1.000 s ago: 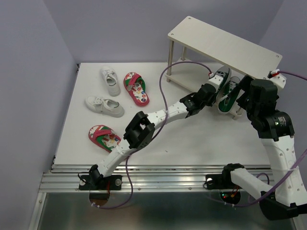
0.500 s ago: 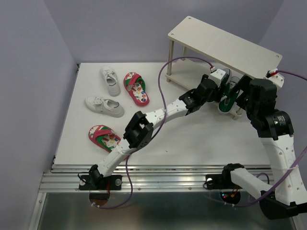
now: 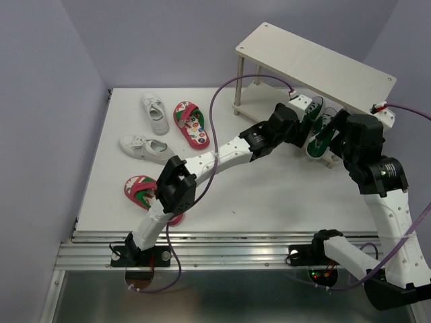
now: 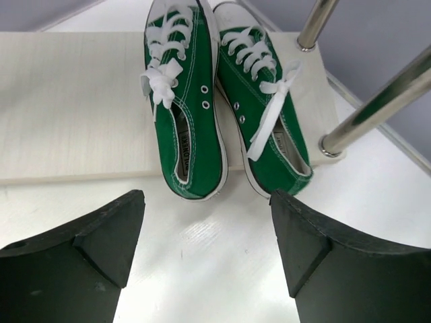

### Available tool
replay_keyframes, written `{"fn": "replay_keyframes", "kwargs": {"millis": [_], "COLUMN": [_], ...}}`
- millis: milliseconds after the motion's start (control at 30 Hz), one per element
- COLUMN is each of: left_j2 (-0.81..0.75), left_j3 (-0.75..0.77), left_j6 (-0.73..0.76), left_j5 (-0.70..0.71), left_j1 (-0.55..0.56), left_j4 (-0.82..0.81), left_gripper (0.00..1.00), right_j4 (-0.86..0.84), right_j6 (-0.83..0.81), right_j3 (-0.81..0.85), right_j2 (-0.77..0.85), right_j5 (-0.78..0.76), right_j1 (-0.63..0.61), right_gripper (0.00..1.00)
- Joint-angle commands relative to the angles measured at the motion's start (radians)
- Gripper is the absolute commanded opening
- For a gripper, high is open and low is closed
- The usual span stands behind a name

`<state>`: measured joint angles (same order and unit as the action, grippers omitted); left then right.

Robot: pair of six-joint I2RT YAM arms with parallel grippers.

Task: Place and organize the shoes onto the shoe shelf

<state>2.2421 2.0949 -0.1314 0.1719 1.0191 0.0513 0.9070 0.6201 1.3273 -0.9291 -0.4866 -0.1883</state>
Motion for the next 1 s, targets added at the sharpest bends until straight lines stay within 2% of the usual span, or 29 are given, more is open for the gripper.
{"fn": "replay_keyframes", "kwargs": {"millis": [0, 67, 167, 200, 433, 700, 967], "left_j2": [-0.112, -0.066, 0.037, 0.063, 0.122, 0.195, 0.246], "left_j3": [-0.029, 0.034, 0.221, 0.234, 0.231, 0.272, 0.307], "left_j6": [-0.025, -0.046, -0.063, -0.069, -0.141, -0.200, -0.241], "left_j5": [0.008, -0.021, -0.029, -0.031, -0.003, -0.060, -0.103], "left_j1": [0.004, 0.001, -0.001, 0.001, -0.017, -0.050, -0.074], "left_j4": [0.004, 0.079, 0.162, 0.166, 0.125, 0.102, 0.079], "left_gripper": [0.89, 0.89, 0.89, 0.89, 0.88, 0.86, 0.75], "right_j4": [-0.034, -0.042, -0.045, -0.045, -0.033, -0.025, -0.034], "right_j6": [0.042, 0.047, 0.044, 0.044, 0.047, 0.029, 0.003], "right_j3": [-0.030, -0.036, -0.027, -0.023, -0.025, -0.014, -0.008], "right_j2": [0.018, 0.021, 0.016, 0.016, 0.032, 0.032, 0.019], "right_j5": [-0.014, -0.004, -0.007, -0.012, -0.029, -0.049, -0.064], "right_j1": [0.007, 0.007, 0.007, 0.007, 0.007, 0.007, 0.007], "right_gripper": [1.00, 1.00, 1.00, 1.00, 1.00, 1.00, 1.00]}}
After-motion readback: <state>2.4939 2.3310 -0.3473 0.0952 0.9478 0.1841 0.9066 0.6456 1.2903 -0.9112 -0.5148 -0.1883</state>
